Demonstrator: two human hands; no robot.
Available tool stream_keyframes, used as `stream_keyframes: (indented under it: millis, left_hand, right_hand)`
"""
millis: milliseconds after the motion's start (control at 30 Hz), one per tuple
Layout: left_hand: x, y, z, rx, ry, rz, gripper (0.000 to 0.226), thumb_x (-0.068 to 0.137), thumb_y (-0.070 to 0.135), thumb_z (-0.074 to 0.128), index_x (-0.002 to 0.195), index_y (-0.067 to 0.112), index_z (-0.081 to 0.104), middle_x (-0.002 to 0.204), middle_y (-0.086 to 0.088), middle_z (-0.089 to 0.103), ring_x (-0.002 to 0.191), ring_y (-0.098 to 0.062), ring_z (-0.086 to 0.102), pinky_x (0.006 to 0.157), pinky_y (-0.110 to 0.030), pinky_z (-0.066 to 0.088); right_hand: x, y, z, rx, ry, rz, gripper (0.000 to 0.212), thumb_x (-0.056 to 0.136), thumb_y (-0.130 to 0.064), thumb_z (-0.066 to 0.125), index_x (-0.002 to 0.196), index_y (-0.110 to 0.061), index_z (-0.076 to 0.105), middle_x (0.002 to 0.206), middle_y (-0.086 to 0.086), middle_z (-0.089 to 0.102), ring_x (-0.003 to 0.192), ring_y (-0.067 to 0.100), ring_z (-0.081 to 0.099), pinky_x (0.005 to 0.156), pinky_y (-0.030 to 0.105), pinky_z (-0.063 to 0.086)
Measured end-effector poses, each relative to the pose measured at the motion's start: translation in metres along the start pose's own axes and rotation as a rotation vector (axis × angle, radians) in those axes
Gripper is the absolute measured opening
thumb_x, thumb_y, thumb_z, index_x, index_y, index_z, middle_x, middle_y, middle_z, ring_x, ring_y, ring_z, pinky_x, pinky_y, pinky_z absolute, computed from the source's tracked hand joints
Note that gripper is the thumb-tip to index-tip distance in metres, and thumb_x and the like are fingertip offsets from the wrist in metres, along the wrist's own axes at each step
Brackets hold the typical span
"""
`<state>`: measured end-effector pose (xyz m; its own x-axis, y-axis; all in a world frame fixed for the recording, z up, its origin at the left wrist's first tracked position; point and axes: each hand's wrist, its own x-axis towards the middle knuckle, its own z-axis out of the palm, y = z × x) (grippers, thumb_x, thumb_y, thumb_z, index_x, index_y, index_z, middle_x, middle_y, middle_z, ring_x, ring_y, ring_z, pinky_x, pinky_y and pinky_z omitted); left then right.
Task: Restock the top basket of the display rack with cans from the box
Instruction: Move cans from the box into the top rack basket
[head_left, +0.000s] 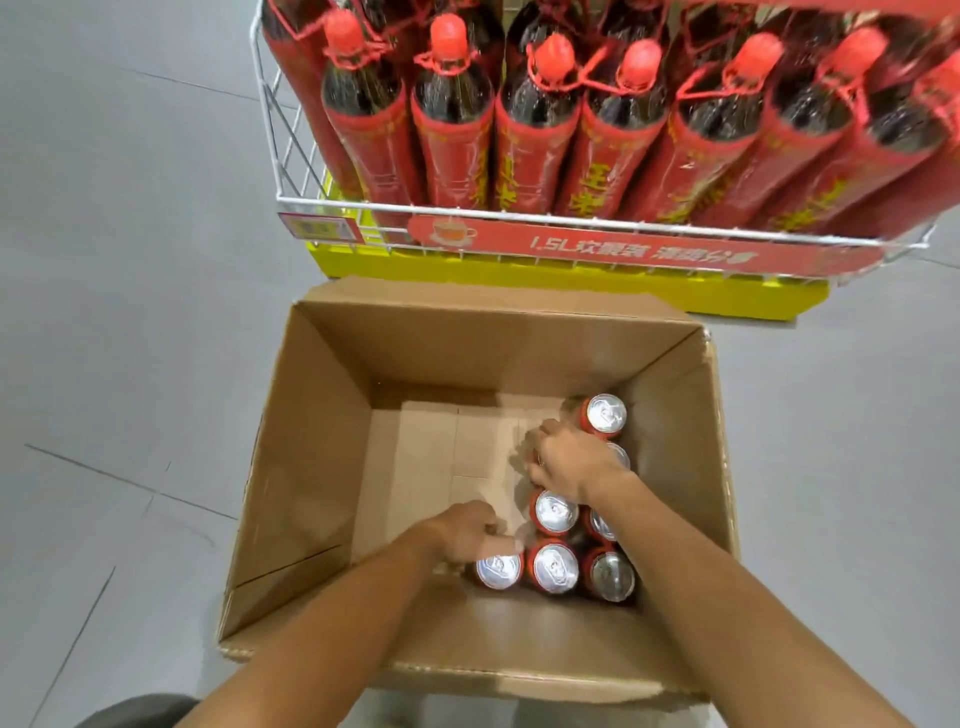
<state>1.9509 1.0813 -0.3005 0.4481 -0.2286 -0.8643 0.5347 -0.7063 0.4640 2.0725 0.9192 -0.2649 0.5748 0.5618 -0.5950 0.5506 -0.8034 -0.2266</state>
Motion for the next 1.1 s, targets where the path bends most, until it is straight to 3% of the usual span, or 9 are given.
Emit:
stream_keyframes:
  millis: [100, 233, 400, 533, 600, 700, 833, 967, 1100]
  left_hand:
    - [-0.003, -0.001, 0.003, -0.245, -0.009, -0.059, 0.057, 0.064, 0.059, 0.074, 0.086, 0.008, 0.063, 0.074, -0.009, 0.056, 0.058, -0.024, 0.057, 0.055, -0.033, 0.053]
    - [-0.002, 0.004, 0.002, -0.362, 0.07, -0.166, 0.049, 0.061, 0.042, 0.081, 0.095, 0.01, 0.067, 0.1, -0.013, 0.074, 0.088, -0.03, 0.075, 0.075, -0.049, 0.063]
    - [-0.003, 0.011, -0.035, -0.333, 0.328, -0.26, 0.044, 0.062, 0.035, 0.083, 0.096, 0.011, 0.071, 0.097, -0.009, 0.072, 0.083, -0.023, 0.072, 0.053, -0.027, 0.055]
    - [-0.002, 0.006, -0.092, -0.185, 0.532, -0.234, 0.027, 0.066, 0.039, 0.082, 0.068, 0.016, 0.068, 0.082, -0.012, 0.069, 0.09, -0.028, 0.07, 0.066, -0.025, 0.051]
    - [-0.002, 0.004, -0.114, -0.085, 0.637, -0.187, 0.021, 0.072, 0.037, 0.078, 0.084, 0.02, 0.074, 0.095, -0.005, 0.072, 0.098, -0.027, 0.068, 0.08, -0.03, 0.055]
    - [-0.001, -0.003, -0.126, 0.011, 0.738, -0.081, 0.038, 0.072, 0.034, 0.073, 0.108, 0.023, 0.071, 0.11, -0.004, 0.069, 0.105, -0.029, 0.064, 0.087, -0.037, 0.056]
    - [0.004, -0.022, -0.107, 0.145, 0.822, 0.042, 0.051, 0.076, 0.044, 0.073, 0.116, 0.02, 0.054, 0.108, -0.005, 0.055, 0.101, -0.031, 0.059, 0.084, -0.046, 0.053]
    - [-0.014, -0.022, -0.097, -0.03, 0.892, 0.123, 0.054, 0.076, 0.045, 0.08, 0.112, 0.023, 0.046, 0.104, 0.005, 0.056, 0.093, -0.023, 0.058, 0.081, -0.039, 0.053]
    - [-0.085, 0.007, -0.108, -0.111, 0.821, 0.3, 0.071, 0.053, 0.043, 0.094, 0.112, 0.026, 0.057, 0.099, 0.012, 0.06, 0.091, -0.012, 0.061, 0.079, -0.029, 0.054]
  right_hand:
    - [0.0, 0.002, 0.006, 0.025, 0.023, -0.004, 0.04, 0.102, -0.04, 0.05, 0.13, -0.012, 0.059, 0.129, 0.014, 0.058, 0.122, 0.036, 0.056, 0.097, 0.044, 0.048]
    - [0.005, 0.0, 0.001, 0.06, 0.049, 0.034, 0.04, 0.1, -0.039, 0.054, 0.127, -0.009, 0.06, 0.125, 0.015, 0.061, 0.114, 0.039, 0.062, 0.092, 0.045, 0.052]
    - [0.017, -0.009, -0.005, 0.114, 0.122, 0.022, 0.041, 0.1, -0.043, 0.055, 0.124, -0.01, 0.062, 0.125, 0.014, 0.062, 0.113, 0.039, 0.063, 0.09, 0.041, 0.05]
    - [0.033, -0.02, -0.012, 0.174, 0.141, 0.011, 0.048, 0.093, -0.044, 0.062, 0.13, -0.014, 0.06, 0.128, 0.011, 0.062, 0.116, 0.039, 0.063, 0.092, 0.044, 0.054]
    - [0.039, -0.025, -0.013, 0.218, 0.171, 0.005, 0.052, 0.09, -0.046, 0.065, 0.132, -0.015, 0.059, 0.126, 0.01, 0.061, 0.116, 0.036, 0.062, 0.091, 0.044, 0.053]
    - [0.039, -0.026, -0.005, 0.278, 0.219, 0.002, 0.064, 0.09, -0.049, 0.068, 0.143, -0.018, 0.051, 0.134, 0.008, 0.057, 0.125, 0.031, 0.056, 0.099, 0.043, 0.049]
    - [0.027, -0.02, 0.012, 0.382, 0.253, 0.036, 0.08, 0.086, -0.045, 0.077, 0.151, -0.018, 0.04, 0.144, 0.006, 0.051, 0.134, 0.027, 0.049, 0.109, 0.038, 0.042]
    - [0.014, -0.022, 0.009, 0.532, 0.323, 0.102, 0.069, 0.082, -0.045, 0.081, 0.139, -0.022, 0.049, 0.124, 0.006, 0.067, 0.113, 0.027, 0.064, 0.093, 0.038, 0.05]
    - [-0.028, -0.032, -0.037, 0.636, 0.404, 0.103, 0.073, 0.07, -0.054, 0.083, 0.129, -0.028, 0.049, 0.108, -0.003, 0.07, 0.1, 0.021, 0.067, 0.085, 0.038, 0.053]
